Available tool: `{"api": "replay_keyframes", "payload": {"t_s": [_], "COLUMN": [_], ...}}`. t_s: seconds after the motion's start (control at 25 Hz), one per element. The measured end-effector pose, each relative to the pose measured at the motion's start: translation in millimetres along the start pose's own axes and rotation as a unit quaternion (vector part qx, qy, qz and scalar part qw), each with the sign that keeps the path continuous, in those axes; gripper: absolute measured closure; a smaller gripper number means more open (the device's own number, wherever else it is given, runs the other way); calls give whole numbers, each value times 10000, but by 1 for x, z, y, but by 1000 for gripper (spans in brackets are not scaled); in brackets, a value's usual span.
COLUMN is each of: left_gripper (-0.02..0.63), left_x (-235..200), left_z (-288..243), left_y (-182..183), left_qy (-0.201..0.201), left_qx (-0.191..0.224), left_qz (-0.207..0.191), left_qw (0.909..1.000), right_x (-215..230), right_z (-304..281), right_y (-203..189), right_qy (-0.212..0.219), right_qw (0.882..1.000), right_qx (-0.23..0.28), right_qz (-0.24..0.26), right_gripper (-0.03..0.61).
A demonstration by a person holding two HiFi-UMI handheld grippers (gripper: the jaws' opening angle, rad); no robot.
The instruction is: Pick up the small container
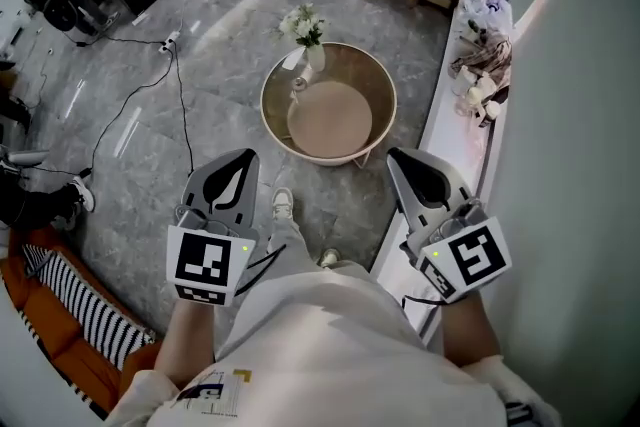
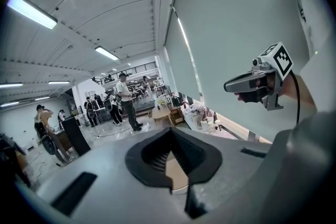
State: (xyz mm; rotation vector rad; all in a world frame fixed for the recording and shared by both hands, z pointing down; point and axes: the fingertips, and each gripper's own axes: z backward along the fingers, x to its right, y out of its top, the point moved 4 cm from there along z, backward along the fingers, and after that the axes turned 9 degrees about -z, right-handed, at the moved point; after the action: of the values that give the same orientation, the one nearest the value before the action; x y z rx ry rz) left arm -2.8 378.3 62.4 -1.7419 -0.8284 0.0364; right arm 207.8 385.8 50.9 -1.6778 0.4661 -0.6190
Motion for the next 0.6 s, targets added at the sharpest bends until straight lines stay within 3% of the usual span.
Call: {"api": "replay_keyframes", "payload": {"t_s": [0.6], "left_gripper": [606], "left_x": [-21], "left_z": [-24], "left_y": [-14], "left_qy": [4], "left_qx": [84], "left_qz": [-32], "left_qw": [10000], "right_x": [7], "right_z": [-39], "right_y": [-8], "right_qy": [32], "right_qw": [10000], "right_qx": [-4], "right_qz": [27], "right_gripper": [571]}}
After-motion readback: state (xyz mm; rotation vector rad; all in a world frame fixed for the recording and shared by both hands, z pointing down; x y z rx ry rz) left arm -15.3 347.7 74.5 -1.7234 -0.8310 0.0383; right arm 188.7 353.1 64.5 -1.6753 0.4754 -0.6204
